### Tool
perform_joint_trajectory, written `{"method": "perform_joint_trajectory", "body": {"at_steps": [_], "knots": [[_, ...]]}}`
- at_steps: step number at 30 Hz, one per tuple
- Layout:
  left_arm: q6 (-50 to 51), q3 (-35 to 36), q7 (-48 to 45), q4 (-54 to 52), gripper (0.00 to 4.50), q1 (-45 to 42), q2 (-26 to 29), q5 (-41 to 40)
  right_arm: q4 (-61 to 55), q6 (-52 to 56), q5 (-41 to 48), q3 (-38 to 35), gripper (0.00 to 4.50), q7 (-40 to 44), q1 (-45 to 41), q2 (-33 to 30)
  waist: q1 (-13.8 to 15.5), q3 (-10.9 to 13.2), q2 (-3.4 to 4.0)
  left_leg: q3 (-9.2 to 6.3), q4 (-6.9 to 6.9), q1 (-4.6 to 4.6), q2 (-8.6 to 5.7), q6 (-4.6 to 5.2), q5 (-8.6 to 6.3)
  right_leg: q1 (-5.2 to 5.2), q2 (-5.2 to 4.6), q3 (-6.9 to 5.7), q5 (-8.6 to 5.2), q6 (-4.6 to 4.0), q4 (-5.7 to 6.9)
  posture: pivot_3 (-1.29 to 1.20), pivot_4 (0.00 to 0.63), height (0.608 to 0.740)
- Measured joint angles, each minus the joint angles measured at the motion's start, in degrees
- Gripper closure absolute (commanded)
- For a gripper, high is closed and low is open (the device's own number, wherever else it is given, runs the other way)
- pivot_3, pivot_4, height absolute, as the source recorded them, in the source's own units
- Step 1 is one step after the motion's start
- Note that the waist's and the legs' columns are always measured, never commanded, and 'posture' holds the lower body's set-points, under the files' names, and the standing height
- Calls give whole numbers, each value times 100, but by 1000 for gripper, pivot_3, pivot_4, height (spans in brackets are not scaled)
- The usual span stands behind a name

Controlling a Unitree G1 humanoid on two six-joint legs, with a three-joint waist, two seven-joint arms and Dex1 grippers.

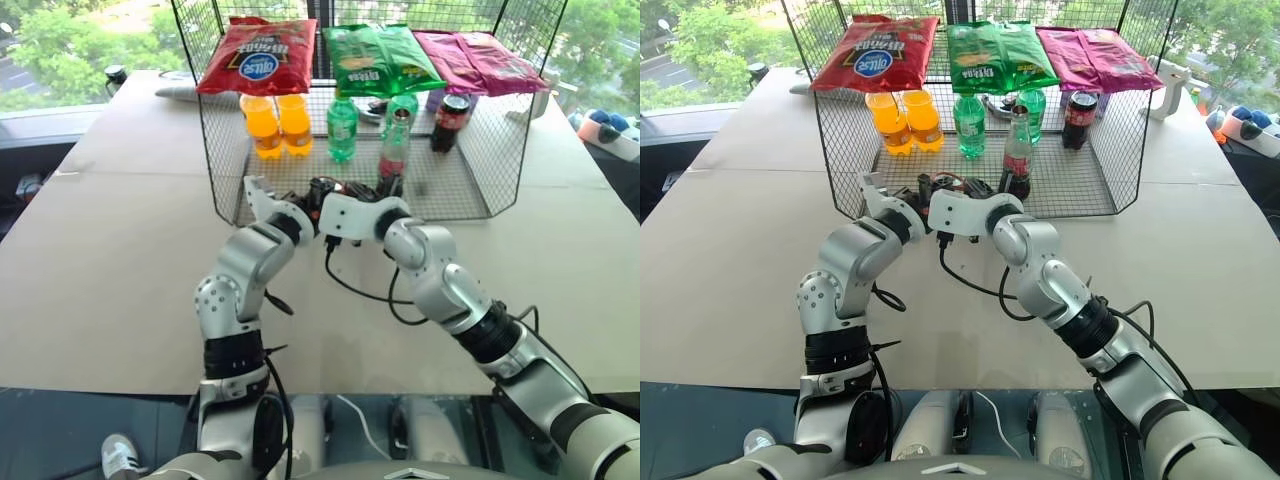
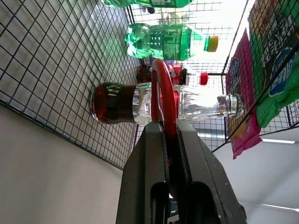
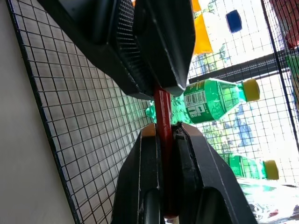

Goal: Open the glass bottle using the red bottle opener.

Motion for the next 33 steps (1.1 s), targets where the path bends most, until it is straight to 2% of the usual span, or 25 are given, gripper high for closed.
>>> {"method": "perform_joint_trajectory", "body": {"at_steps": [1, 2, 3, 5, 8, 9, 11, 12, 13, 14, 16, 17, 20, 23, 27, 33], "knots": [[0, -1, 0, 0, 4500, 0, 13, 0, 0, -2, -15, 0, 4467, 5, 0, 0, 0, 0, 0, 0, 0, 0, 0, 0, 0, 0, 0, 0, 0, 0, -1, 0, 150, 740], [15, 4, -11, 1, 3788, 0, 64, -39, -2, -3, -36, -3, 4500, 14, 1, -12, -2, 0, 0, 0, -1, -1, 0, 0, 0, 0, 0, 0, 0, 0, -2, 0, 150, 740], [34, 6, -39, 1, 3546, -1, 90, -61, -2, 4, -16, -16, 4500, 23, 2, -10, -4, 0, 0, 0, -2, 0, 0, 0, 0, 0, 0, 0, 0, 0, -3, 0, 150, 740], [168, 12, -150, 0, 2411, 0, 276, -245, -52, 20, -10, -112, 4500, 33, 35, -67, 2, 0, 0, -3, -3, -3, 1, 0, 0, 0, 0, -5, 0, 0, -4, 0, 150, 740], [349, 28, -319, -1, 1447, -7, 612, -401, -249, 47, 63, -358, 4500, 76, 204, -174, 4, 1, 0, -2, -4, -4, 1, -1, 0, 0, -1, -5, 1, 2, -8, 0, 150, 740], [453, 15, -404, -4, 1280, -12, 776, -460, -383, 64, 150, -486, 4500, 90, 326, -168, 6, 1, -1, -5, -6, -7, 1, -1, 0, 0, 0, -9, 1, 3, -9, 0, 150, 740], [1026, -74, -1310, 2, 1280, -223, 1796, -231, -1134, 191, 589, -1026, 4500, 309, 906, -242, 5, 9, -2, -14, -12, -17, 2, -3, 0, -6, 3, -24, 7, 13, -14, 0, 150, 740], [1167, -76, -1680, -5, 1280, -363, 2101, -32, -1377, 267, 731, -1209, 4500, 409, 1076, -287, 5, 10, 0, -11, -17, -16, 1, -4, -1, -6, 2, -23, 6, 14, -17, 0, 150, 740], [1209, -379, -2590, -19, 1280, -681, 2660, 756, -1907, 402, 979, -1547, 4500, 626, 1430, -427, 32, 11, 2, -12, -21, -19, -2, -5, -1, -3, 1, -31, 5, 12, -29, 0, 150, 740], [1193, -557, -3018, -38, 1280, -811, 2896, 1184, -2148, 448, 1089, -1652, 4500, 731, 1573, -502, 22, 9, 5, -9, -27, -13, -1, -6, -2, 2, 1, -31, 0, 4, -44, 0, 150, 740], [717, -1376, -4424, 40, 481, -1195, 3240, 2743, -2957, 661, 1368, -2045, 4500, 1030, 2037, -730, 40, 6, 10, -1, -50, -7, -11, -29, -14, 7, -8, -25, -1, 1, -64, 0, 150, 740], [609, -1594, -4756, 99, 26, -1261, 3243, 3063, -3138, 717, 1421, -2136, 4500, 1090, 2147, -785, 41, 5, 11, -1, -54, -6, -11, -29, -14, 7, -10, -25, -1, 1, -65, 0, 150, 740], [-212, -2492, -5887, 991, 26, -1524, 2674, 4601, -3849, 1176, 1525, -2624, 4500, 1227, 2649, -997, 23, 5, 10, 2, -69, -6, -5, -25, -5, 0, -5, -22, 2, 8, -69, 0, 150, 740], [-966, -2942, -6465, 1893, 26, -1678, 2246, 5739, -4236, 1503, 1545, -2982, 4500, 1240, 2907, -1168, -34, 8, 11, 12, -93, -5, 1, -24, 12, -24, 5, -9, 4, 10, -65, 0, 150, 740], [-1952, -3016, -6977, 3317, 26, -2257, 1555, 6781, -4665, 1851, 1552, -3160, 4500, 1203, 3144, -1258, 3, 8, 11, 7, -100, -11, 3, -27, 15, -31, 10, -9, -4, 2, -61, 0, 150, 740], [-3006, -2735, -7204, 5292, 26, -3113, 881, 7673, -5075, 2156, 1528, -3187, 4500, 1078, 3458, -1406, 11, 8, 9, 4, -87, -31, -4, -3, 1, -38, 3, -9, -8, 12, -68, 0, 150, 740]]}}
